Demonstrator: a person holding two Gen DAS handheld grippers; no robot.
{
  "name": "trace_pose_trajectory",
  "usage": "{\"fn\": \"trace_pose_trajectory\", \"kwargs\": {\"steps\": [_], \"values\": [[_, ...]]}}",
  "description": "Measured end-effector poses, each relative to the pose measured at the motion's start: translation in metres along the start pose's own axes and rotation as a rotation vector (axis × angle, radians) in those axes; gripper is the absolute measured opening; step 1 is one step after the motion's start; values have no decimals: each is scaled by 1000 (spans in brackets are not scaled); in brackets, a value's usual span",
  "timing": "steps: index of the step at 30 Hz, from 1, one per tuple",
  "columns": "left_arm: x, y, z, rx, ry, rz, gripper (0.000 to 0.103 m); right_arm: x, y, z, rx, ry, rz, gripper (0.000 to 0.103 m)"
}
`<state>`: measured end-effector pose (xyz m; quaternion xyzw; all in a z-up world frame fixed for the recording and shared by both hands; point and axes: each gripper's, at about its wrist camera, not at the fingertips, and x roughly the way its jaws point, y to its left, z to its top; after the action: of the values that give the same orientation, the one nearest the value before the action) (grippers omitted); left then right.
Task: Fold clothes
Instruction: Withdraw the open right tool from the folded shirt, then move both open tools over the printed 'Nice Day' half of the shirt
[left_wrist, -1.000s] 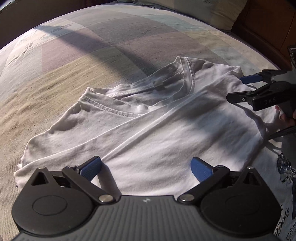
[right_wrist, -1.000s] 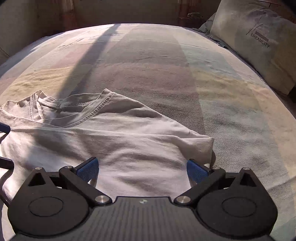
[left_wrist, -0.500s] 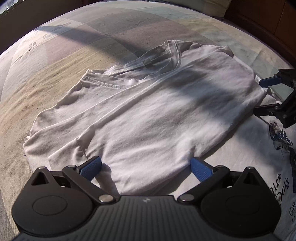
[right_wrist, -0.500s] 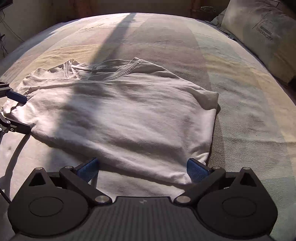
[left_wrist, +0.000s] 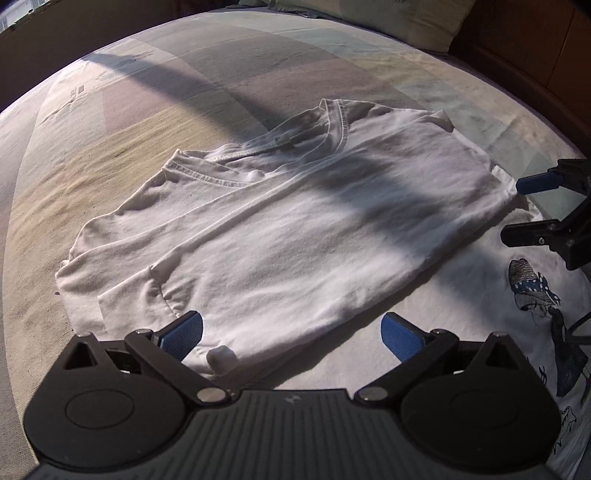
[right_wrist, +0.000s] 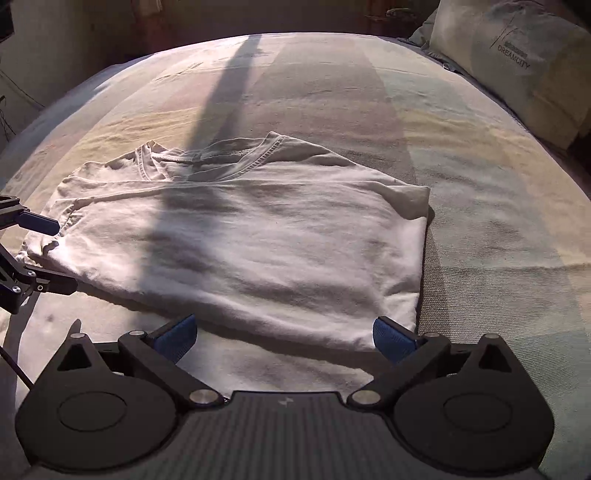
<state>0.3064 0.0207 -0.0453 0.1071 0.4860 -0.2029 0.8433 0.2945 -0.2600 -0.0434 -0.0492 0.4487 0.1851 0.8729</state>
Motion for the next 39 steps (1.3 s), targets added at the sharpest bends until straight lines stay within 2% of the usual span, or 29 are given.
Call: {"fn": "trace_pose_trajectory", "kwargs": {"steps": [5, 10, 14, 16, 18, 20, 25, 28, 31, 34, 37, 39], "values": [[-26, -27, -45, 91, 57, -60, 102, -25, 20, -39, -101, 86, 51, 103], [-43, -53, -111, 184, 189, -106, 102, -46, 36, -86, -212, 191, 68, 103], [-66, -67, -155, 242, 233, -99, 102, -63, 49, -125, -300, 274, 83, 103], [-72, -65, -163, 218, 262, -100, 102, -71, 55, -142, -339, 316, 89, 103], [-76, -64, -165, 211, 285, -93, 102, -75, 55, -145, -335, 358, 84, 103], [-78, -62, -161, 200, 275, -84, 102, -78, 55, -147, -332, 393, 82, 103], [-71, -65, -133, 187, 173, -84, 102, -77, 71, -119, -351, 295, 134, 103], [-62, -75, -130, 222, 139, -117, 102, -68, 91, -118, -430, 263, 205, 103], [-56, -86, -142, 245, 147, -160, 102, -59, 111, -123, -519, 238, 269, 103], [-66, -91, -163, 292, 158, -166, 102, -68, 123, -141, -607, 187, 256, 103], [-78, -92, -177, 361, 211, -168, 102, -77, 123, -153, -672, 219, 253, 103], [-82, -89, -175, 368, 235, -179, 102, -83, 125, -154, -698, 209, 261, 103]]}}
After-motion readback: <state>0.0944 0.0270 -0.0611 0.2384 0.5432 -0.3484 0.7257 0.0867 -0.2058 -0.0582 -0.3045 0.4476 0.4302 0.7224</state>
